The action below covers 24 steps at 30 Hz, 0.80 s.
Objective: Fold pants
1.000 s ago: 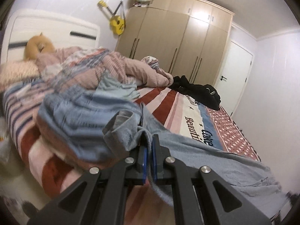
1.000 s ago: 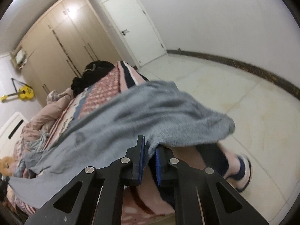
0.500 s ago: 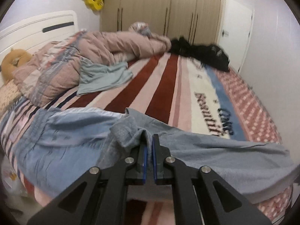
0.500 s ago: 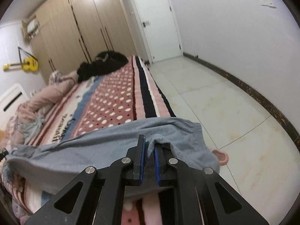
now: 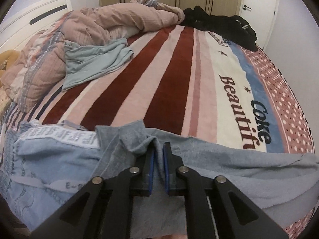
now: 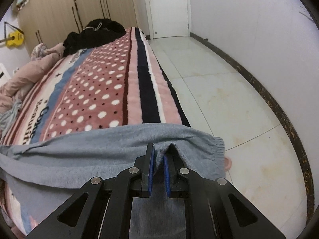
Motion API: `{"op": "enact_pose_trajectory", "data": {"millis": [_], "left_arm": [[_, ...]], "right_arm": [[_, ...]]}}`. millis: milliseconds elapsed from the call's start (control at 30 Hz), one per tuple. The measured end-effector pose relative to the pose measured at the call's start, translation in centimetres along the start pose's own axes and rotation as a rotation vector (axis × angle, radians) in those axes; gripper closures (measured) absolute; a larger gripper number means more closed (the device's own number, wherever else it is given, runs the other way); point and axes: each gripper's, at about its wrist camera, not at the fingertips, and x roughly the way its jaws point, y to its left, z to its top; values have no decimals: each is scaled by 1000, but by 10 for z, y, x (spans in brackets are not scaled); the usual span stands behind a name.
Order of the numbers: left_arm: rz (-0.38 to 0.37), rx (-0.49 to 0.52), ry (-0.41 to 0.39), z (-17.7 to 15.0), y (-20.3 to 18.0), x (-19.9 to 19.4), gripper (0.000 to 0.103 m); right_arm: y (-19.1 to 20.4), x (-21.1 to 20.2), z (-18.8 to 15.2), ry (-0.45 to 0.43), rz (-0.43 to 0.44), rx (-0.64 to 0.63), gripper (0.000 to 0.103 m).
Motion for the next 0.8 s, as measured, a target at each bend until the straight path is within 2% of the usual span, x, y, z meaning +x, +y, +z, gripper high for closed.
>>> {"op": "enact_pose_trajectory", "data": {"millis": [67, 133, 200, 267, 333, 400, 500, 633, 733, 800], "left_arm": [[-30, -13, 7, 3, 2, 2, 85], [-93, -43, 5, 5, 6, 1, 54], [-120, -37, -4, 6, 6, -5, 50], [-106, 3, -10, 5, 2, -15, 45], [-107, 38, -42, 1, 1, -31, 31], [-99, 53, -93, -3, 5, -50, 25], [-108, 51, -127, -6, 14, -71, 25], [-166, 90, -117, -19, 7, -84, 25], [-215, 142, -93, -36, -13, -85, 25], [-261, 161, -54, -50, -27, -77, 25]], "right_arm": [[2, 6, 1, 11, -4, -7, 99], [3, 13, 2, 36, -1, -16, 97], [4, 12, 1, 44, 21, -18, 88], [8, 3, -1, 39, 47, -24, 71], [15, -11, -5, 25, 60, -47, 61], [24, -31, -12, 6, 74, -84, 54], [43, -60, -22, -22, 109, -142, 50], [89, -84, -33, -64, 160, -271, 43], [137, -84, -43, -59, 229, -383, 42], [163, -76, -54, -46, 245, -456, 42]]}}
